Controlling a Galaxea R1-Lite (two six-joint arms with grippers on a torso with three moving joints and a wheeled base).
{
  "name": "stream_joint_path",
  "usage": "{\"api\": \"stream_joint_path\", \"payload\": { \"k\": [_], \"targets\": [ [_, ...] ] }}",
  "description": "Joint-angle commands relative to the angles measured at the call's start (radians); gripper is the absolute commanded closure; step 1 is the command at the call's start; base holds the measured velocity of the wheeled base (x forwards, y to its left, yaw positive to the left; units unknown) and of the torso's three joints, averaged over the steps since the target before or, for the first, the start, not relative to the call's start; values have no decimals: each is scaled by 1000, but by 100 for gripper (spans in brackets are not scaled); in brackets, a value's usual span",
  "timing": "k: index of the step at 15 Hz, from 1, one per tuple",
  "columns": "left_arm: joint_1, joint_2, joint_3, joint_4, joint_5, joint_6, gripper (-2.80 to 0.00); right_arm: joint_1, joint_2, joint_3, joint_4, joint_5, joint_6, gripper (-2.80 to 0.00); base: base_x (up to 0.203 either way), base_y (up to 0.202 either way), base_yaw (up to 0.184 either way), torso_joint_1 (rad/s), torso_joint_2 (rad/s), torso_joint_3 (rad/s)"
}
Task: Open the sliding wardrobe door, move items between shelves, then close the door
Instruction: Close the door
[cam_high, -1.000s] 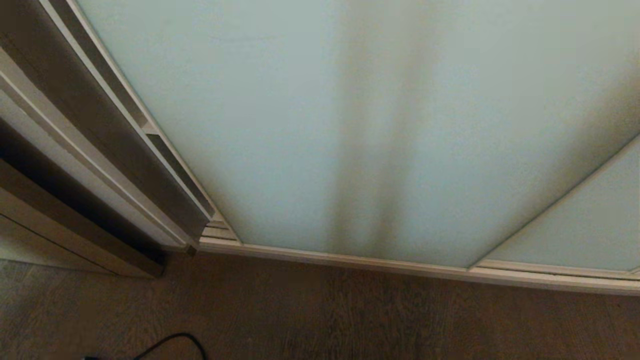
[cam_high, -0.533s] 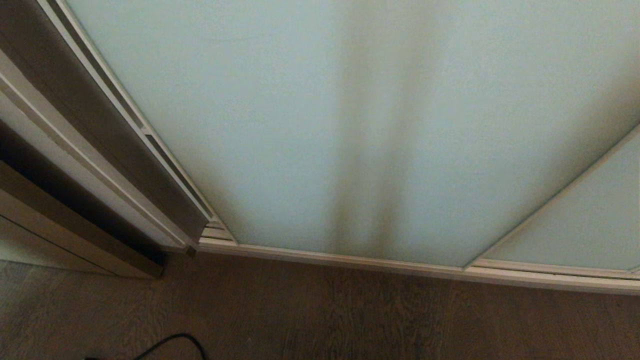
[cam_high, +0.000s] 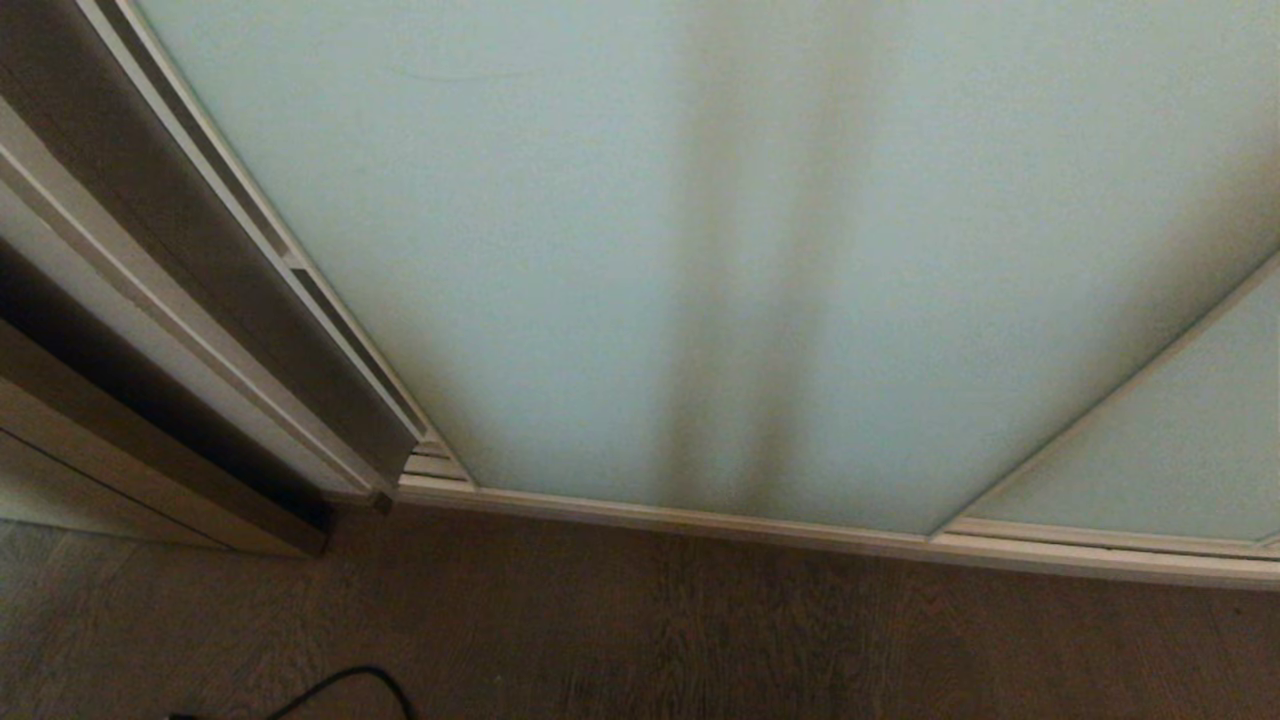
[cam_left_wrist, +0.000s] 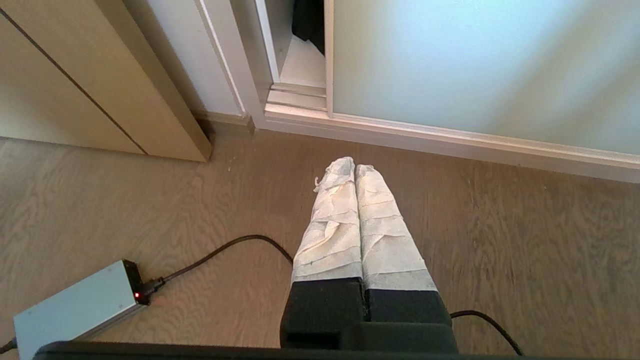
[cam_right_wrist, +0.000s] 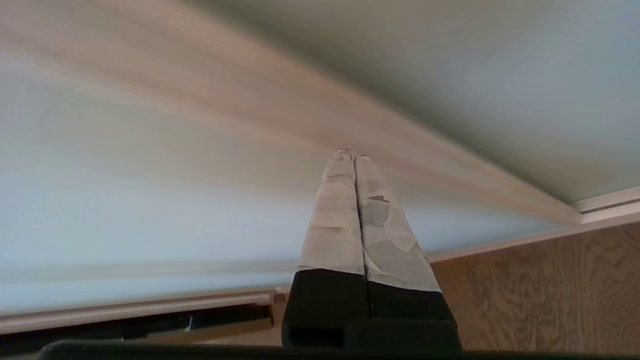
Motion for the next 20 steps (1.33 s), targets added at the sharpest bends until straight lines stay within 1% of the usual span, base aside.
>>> {"api": "stream_joint_path", "payload": {
  "k": [1,5,13,16,20],
  "targets": [
    [0,2,1,0,0,0,0,-3,55,-26,-2,2,4,0,0,0,0,0,0,0],
    [0,2,0,0,0,0,0,6,107,-76,-1,-23,4,0,0,0,0,0,0,0],
    [0,2,2,0,0,0,0,30,161,-99,-2,-38,4,0,0,0,0,0,0,0],
    [0,2,1,0,0,0,0,62,164,-92,-2,-40,4,0,0,0,0,0,0,0],
    [0,2,0,0,0,0,0,76,170,-89,-2,-40,4,0,0,0,0,0,0,0]
  ]
}}
